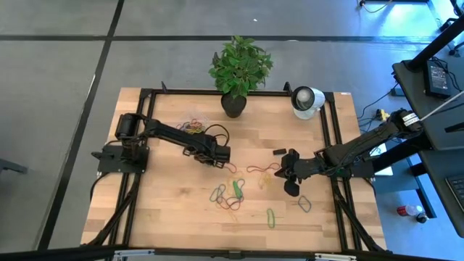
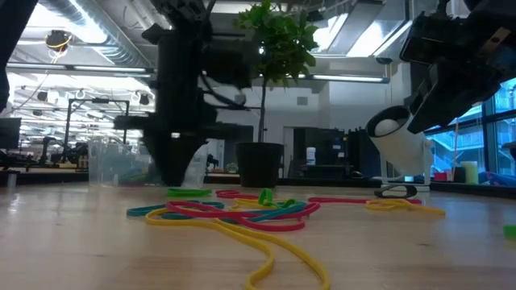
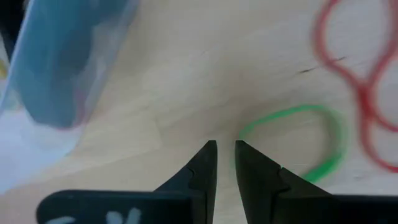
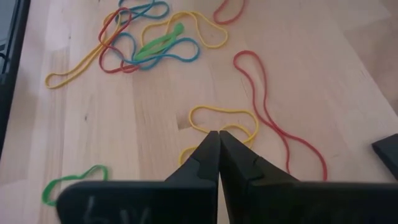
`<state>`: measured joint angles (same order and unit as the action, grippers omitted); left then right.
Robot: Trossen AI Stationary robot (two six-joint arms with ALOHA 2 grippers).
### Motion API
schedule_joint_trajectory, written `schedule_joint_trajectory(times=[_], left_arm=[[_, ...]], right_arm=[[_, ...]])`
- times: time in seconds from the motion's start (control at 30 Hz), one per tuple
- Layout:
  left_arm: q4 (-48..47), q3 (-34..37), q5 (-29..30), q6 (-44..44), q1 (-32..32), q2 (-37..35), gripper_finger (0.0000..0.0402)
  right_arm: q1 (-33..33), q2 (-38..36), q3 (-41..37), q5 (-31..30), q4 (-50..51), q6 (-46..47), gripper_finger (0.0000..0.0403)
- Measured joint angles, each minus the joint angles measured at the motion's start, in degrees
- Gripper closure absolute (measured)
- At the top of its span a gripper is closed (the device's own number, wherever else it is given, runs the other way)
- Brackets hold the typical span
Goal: Pick and place rubber bands into bin
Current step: Put the green rubber band into the transparent bin
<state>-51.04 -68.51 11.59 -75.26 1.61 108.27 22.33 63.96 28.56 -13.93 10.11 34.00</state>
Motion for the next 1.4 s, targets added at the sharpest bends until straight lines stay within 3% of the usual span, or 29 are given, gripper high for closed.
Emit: schedule_joint_trajectory(times=[0.37, 0.47, 0.77, 1.17, 1.4], left_arm=[[4.76, 3.28, -2.93, -2.15, 0.45, -0.37, 0.0373], [4.59, 2.38, -3.45, -2.13, 0.70, -0.17, 0.0395], [2.57, -1.72, -4.66, -0.36, 2.61, 0.17, 0.0401], [-18.33, -14.56, 3.91, 12.62, 0.70, 0.11, 0.0401], [-16.14, -14.40, -2.42, 24.36, -0.70, 0.18, 0.0392]], right_arm=[[0.00, 0.02, 0.00, -0.13, 0.00, 0.11, 0.0393], [-0.04, 0.02, 0.00, -0.21, 0.00, 0.15, 0.0393], [-0.03, 0.02, 0.00, -1.77, -0.07, 0.17, 0.0393], [-0.02, 0.04, 0.02, -7.43, -1.40, 3.35, 0.0393], [-1.23, 0.07, 0.02, -10.07, -2.56, 9.26, 0.0393]])
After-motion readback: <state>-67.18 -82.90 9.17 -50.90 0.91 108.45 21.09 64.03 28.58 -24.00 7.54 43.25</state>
